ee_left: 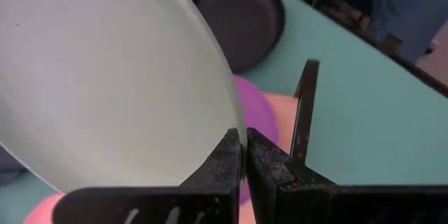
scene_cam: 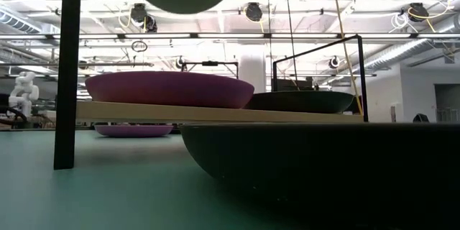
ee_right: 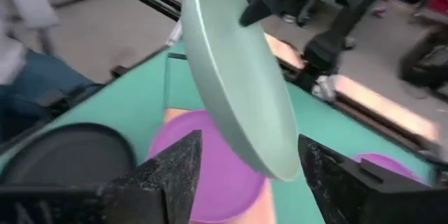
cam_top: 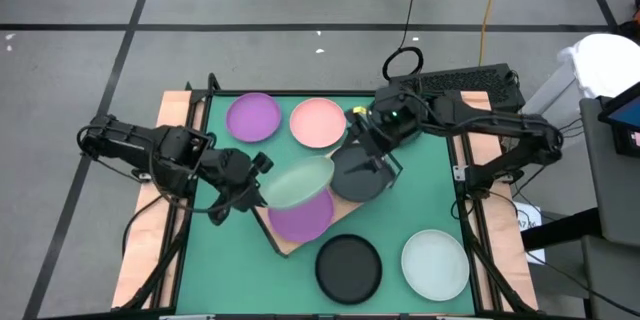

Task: Place and stack plates onto a shelf
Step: Stack the green plate on top of the black plate on the shelf

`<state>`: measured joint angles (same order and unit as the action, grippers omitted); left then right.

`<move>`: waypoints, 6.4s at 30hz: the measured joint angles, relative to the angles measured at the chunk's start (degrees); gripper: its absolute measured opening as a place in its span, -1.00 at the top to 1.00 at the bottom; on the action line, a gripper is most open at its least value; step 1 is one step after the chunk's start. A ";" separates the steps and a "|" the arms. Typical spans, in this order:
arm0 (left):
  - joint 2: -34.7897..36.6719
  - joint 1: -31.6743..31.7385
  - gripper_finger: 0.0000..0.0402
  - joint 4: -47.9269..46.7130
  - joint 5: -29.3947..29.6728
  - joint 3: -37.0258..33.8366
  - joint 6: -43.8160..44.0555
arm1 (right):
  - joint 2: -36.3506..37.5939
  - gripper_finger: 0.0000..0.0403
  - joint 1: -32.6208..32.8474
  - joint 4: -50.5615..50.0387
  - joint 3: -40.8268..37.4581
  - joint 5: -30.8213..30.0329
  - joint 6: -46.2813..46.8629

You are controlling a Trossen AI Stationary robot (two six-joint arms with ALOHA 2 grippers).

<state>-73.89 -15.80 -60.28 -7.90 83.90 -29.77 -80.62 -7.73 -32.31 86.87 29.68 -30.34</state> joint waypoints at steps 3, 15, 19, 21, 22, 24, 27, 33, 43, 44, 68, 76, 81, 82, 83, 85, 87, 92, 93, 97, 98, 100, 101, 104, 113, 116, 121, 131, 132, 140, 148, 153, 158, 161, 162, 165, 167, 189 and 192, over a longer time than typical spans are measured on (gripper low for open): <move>0.00 0.35 0.95 0.51 -2.05 0.00 -2.38 | -1.01 -0.07 -1.98 -0.44 0.00 6.78 1.01; -0.50 2.92 0.95 2.29 -9.31 0.00 -8.32 | -6.56 -0.05 -3.11 0.64 0.00 18.80 -3.03; -0.50 3.66 0.95 2.35 -9.98 0.00 -8.51 | -6.49 0.07 -3.03 1.29 -0.02 22.30 -4.93; -0.50 4.03 0.95 2.36 -9.96 0.00 -8.76 | -6.50 0.17 -3.03 1.26 -0.01 24.39 -5.44; -0.50 4.22 0.95 2.41 -9.97 0.00 -8.97 | -6.53 0.23 -3.03 1.23 -0.01 25.00 -5.49; -0.50 4.50 0.95 3.06 -10.06 0.00 -9.02 | -6.53 0.34 -3.01 1.22 -0.02 26.09 -5.50; -0.50 4.94 0.95 4.00 -10.34 0.00 -9.58 | -6.51 0.48 -2.78 1.31 -0.02 26.04 -5.52; -0.50 5.07 0.95 4.21 -10.39 0.00 -10.78 | -6.53 0.65 -1.71 1.31 -0.02 25.95 -6.59; -0.37 5.01 0.81 8.73 -5.49 -0.09 -7.32 | -6.35 0.96 -1.35 -0.46 -0.09 28.65 -8.03; -0.33 4.99 0.77 10.76 -4.02 -0.11 -5.94 | -6.29 0.96 -1.35 -0.51 -0.09 28.40 -7.97; 4.09 4.86 -0.34 26.76 11.54 -0.04 14.07 | -2.92 1.00 3.32 -8.40 -0.13 -4.67 1.34; 4.92 4.90 -0.34 29.50 19.89 -5.42 16.98 | -2.97 1.00 9.90 -10.32 -0.11 -17.96 7.68; 6.55 4.80 -0.34 34.36 20.99 -11.10 19.03 | -2.97 1.00 12.70 -12.35 -0.11 -22.24 12.09; 7.13 4.81 -0.34 35.89 20.98 -12.23 19.41 | -2.97 1.00 13.13 -12.90 -0.11 -22.93 12.78; 7.87 4.81 -0.34 37.33 21.00 -13.43 19.58 | -2.97 1.00 13.59 -13.20 -0.26 -23.91 13.45; 9.92 4.86 -0.34 38.43 21.08 -16.00 19.83 | -2.97 1.00 14.29 -13.11 -1.01 -25.51 14.59; 12.09 4.86 -0.34 41.69 21.28 -18.59 19.90 | -2.97 1.00 14.98 -13.17 -1.64 -26.92 15.66; 18.68 4.86 -0.34 47.74 23.16 -26.12 20.05 | -2.95 0.99 16.04 -12.97 -3.45 -29.89 17.42; 19.80 4.86 -0.34 48.60 24.20 -27.59 20.14 | -2.95 0.99 16.21 -12.74 -3.96 -30.44 17.65; 23.78 4.90 -0.34 51.97 27.46 -32.97 20.36 | -2.97 0.99 16.49 -11.74 -5.14 -31.62 17.93; 24.43 4.90 -0.34 53.25 28.22 -33.97 20.38 | -2.97 0.99 16.51 -11.49 -5.28 -31.62 18.00; 25.81 4.92 -0.34 53.72 29.65 -36.02 20.78 | -2.97 0.99 16.51 -11.19 -5.75 -31.69 19.07; 26.21 4.90 -0.34 54.03 30.34 -36.85 21.05 | -2.97 0.99 16.52 -10.98 -6.07 -32.28 19.36; 27.22 4.90 -0.34 54.44 30.59 -38.97 21.75 | -2.97 0.98 16.99 -10.95 -6.78 -35.35 19.75; 27.11 4.90 -0.34 54.53 30.88 -42.38 25.34 | -2.97 0.98 19.42 -11.04 -6.95 -39.63 21.88; 27.10 4.90 -0.34 54.43 31.29 -42.80 25.89 | -2.97 0.98 20.31 -11.96 -6.95 -40.50 22.35; 27.10 4.90 -0.34 54.50 32.48 -42.80 27.11 | -2.97 0.98 21.67 -13.55 -6.95 -42.25 24.62; 27.10 4.90 -0.34 54.50 33.46 -42.80 27.61 | -2.90 0.98 21.99 -12.13 -13.53 -43.35 26.26; 27.10 4.90 -0.34 54.51 33.46 -42.80 27.61 | -2.90 0.98 21.89 -11.68 -14.29 -43.35 26.25; 27.10 4.90 -0.34 54.54 33.47 -42.80 28.36 | -2.92 0.98 21.30 -11.24 -17.99 -43.38 26.70; 27.10 4.90 -0.34 54.54 33.46 -42.80 28.36 | -2.92 0.98 21.32 -11.19 -20.22 -43.36 27.48; 27.10 4.90 -0.34 54.54 33.48 -42.80 28.36 | -2.92 0.98 21.32 -11.12 -21.08 -43.18 28.21; 27.10 4.90 -0.34 54.54 33.46 -42.80 28.34 | -2.92 0.98 21.32 -11.03 -21.29 -43.16 29.04; 27.10 4.90 -0.34 54.54 33.48 -42.80 28.34 | -2.92 0.98 21.32 -11.02 -21.29 -43.16 28.84; 27.10 4.90 -0.34 54.54 33.46 -42.80 28.34 | -2.92 0.98 21.32 -11.02 -21.29 -43.16 28.78; 27.10 4.90 -0.34 54.54 33.46 -42.80 28.34 | -2.92 0.98 21.32 -11.10 -21.29 -43.16 28.22; 27.10 4.90 -0.34 54.54 33.46 -42.80 28.34 | -2.92 0.98 21.32 -11.36 -21.29 -43.16 27.84; 27.10 4.88 -0.34 54.00 33.46 -42.82 28.27 | -2.95 0.98 21.41 -12.99 -21.31 -40.07 22.47; 27.08 4.88 -0.34 53.89 33.46 -42.82 28.29 | -2.95 0.98 21.41 -12.53 -21.74 -40.17 21.54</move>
<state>-46.81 -10.92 -6.39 25.56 41.08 -1.48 -83.57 13.67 -44.84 65.14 -10.49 -8.80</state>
